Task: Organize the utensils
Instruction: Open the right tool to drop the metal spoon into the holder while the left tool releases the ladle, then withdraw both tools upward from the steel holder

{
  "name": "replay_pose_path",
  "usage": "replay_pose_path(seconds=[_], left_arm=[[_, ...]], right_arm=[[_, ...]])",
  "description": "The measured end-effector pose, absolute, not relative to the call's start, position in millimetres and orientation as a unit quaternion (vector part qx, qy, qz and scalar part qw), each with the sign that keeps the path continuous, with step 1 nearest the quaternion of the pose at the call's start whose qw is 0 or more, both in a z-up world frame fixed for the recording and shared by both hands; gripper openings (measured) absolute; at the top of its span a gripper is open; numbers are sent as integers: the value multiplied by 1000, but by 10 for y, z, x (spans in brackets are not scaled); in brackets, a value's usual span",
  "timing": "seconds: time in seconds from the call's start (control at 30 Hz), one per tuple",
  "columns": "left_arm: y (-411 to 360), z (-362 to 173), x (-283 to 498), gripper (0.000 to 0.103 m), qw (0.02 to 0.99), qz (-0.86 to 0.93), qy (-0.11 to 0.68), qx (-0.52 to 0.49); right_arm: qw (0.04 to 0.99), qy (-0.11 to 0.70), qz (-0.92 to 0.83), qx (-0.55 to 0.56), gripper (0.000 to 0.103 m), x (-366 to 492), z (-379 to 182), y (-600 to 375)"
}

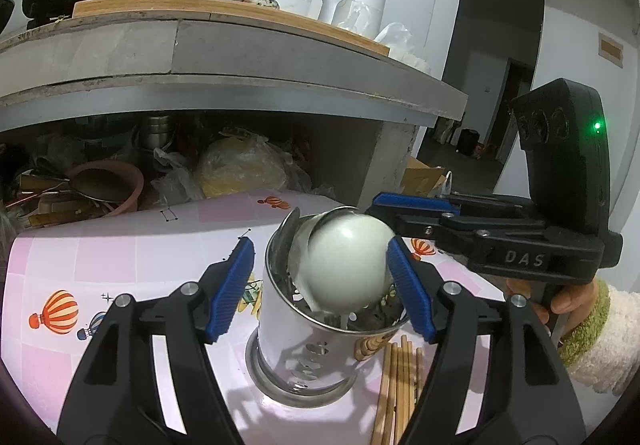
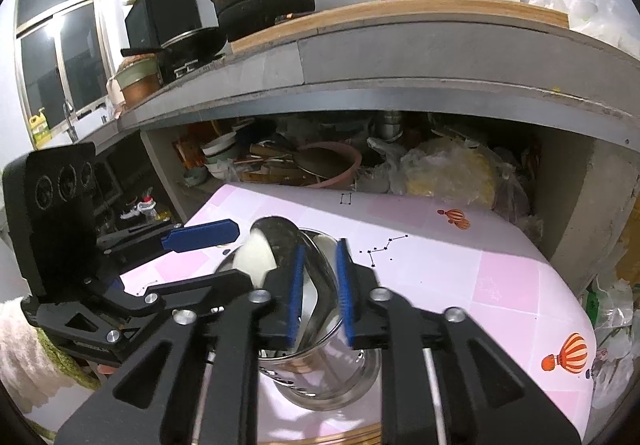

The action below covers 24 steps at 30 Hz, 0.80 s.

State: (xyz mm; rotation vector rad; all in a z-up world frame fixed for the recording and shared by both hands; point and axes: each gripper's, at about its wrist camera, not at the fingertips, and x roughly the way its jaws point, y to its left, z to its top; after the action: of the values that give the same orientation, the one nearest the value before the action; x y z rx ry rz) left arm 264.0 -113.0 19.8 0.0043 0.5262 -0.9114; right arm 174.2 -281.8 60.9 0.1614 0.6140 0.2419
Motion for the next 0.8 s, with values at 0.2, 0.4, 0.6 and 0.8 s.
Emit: replay_pose_path(seconds=[0.2, 0.4, 0.6, 0.8], left_arm=[[-1071, 262, 2579, 69, 868, -431, 247, 1], [-935, 339, 2481, 72, 870, -426, 248, -12], [-690, 427, 2286, 79, 874, -412, 257, -27], [-348, 369, 2003, 87, 876, -391, 280, -38]], right_arm=[[947, 287, 112, 87, 33, 1626, 728, -2878], [949, 272, 105, 118, 40, 1404, 858, -3033], [953, 254, 88, 138, 55, 1022, 1041, -3192], [949, 274, 58, 145, 82, 557, 1033, -3222]])
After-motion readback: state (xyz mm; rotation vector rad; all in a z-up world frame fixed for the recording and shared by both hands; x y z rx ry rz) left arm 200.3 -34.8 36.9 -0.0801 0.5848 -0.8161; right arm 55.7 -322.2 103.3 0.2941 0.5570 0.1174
